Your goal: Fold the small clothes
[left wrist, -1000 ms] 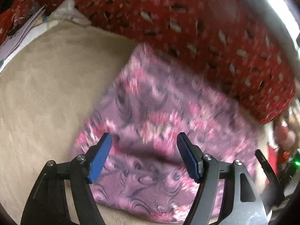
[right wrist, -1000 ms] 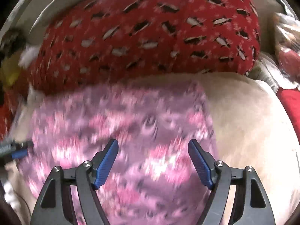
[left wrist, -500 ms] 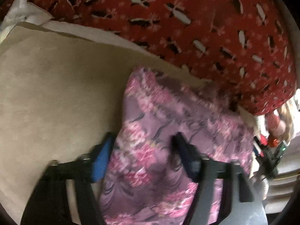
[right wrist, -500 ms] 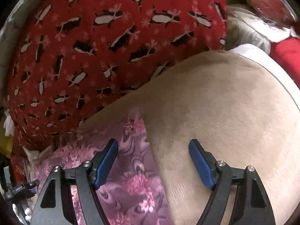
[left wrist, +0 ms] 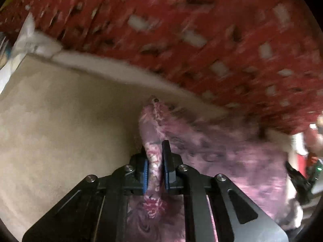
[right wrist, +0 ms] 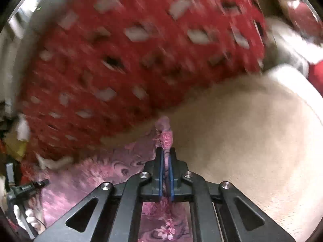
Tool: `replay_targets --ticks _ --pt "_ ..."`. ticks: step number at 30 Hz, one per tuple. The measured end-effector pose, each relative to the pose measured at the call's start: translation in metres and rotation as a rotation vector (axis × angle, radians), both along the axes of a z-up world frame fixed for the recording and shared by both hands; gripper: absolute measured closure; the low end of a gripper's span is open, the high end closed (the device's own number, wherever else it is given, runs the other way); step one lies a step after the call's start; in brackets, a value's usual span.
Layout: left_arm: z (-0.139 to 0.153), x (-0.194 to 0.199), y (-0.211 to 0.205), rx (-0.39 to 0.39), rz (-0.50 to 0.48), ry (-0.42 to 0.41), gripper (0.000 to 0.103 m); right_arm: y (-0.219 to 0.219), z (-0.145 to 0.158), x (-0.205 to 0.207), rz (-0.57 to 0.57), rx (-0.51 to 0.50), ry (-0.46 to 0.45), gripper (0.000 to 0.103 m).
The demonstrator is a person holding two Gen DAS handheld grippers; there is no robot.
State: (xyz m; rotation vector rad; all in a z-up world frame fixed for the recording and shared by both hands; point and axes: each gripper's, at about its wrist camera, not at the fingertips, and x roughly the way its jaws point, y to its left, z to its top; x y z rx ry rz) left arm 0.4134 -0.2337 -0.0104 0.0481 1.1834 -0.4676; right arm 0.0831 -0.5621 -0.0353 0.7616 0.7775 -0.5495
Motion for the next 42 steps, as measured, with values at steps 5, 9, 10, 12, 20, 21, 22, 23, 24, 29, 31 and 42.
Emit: replay_targets --ticks 5,9,10,12,20,21,22,23,24,29,31,42 --pt "0.021 -0.004 0.025 -0.118 0.023 0.049 0.09 0.012 0.025 -0.024 -0.07 -0.038 -0.075 0.086" --pt "0.045 -0.03 0.05 -0.288 0.001 0.074 0.09 0.053 0.041 -0.034 0.071 -0.076 -0.182 0.078" --pt "0.045 -0.041 0.052 -0.325 -0.016 0.09 0.086 0.06 0.039 -0.033 0.098 -0.081 -0.178 0.076" --pt "0.036 -0.056 0.042 -0.268 -0.028 0.115 0.08 0.077 0.021 -0.021 0.16 -0.083 -0.1 0.069" --pt "0.029 -0.073 0.04 -0.144 0.006 0.162 0.08 0.122 0.049 -0.023 0.21 -0.151 -0.156 0.062" --pt "0.034 -0.069 0.047 -0.178 0.035 0.169 0.08 0.128 0.05 -0.021 0.232 -0.164 -0.155 0.056" --pt "0.039 -0.063 0.055 -0.204 0.068 0.174 0.076 0.135 0.049 -0.019 0.263 -0.179 -0.146 0.055" --pt "0.042 -0.057 0.062 -0.224 0.094 0.18 0.071 0.14 0.044 -0.015 0.291 -0.187 -0.127 0.054" --pt "0.042 -0.053 0.067 -0.238 0.112 0.188 0.058 0.14 0.036 -0.012 0.311 -0.183 -0.101 0.05" --pt "0.019 -0.04 0.074 -0.212 0.147 0.241 0.052 0.159 0.006 -0.02 0.362 -0.287 -0.109 0.035" --pt "0.005 -0.04 0.072 -0.176 0.132 0.265 0.049 0.158 0.007 -0.018 0.366 -0.285 -0.104 0.033" --pt "-0.013 -0.074 0.027 -0.054 -0.113 0.246 0.054 0.162 0.008 -0.029 0.361 -0.282 -0.127 0.031"
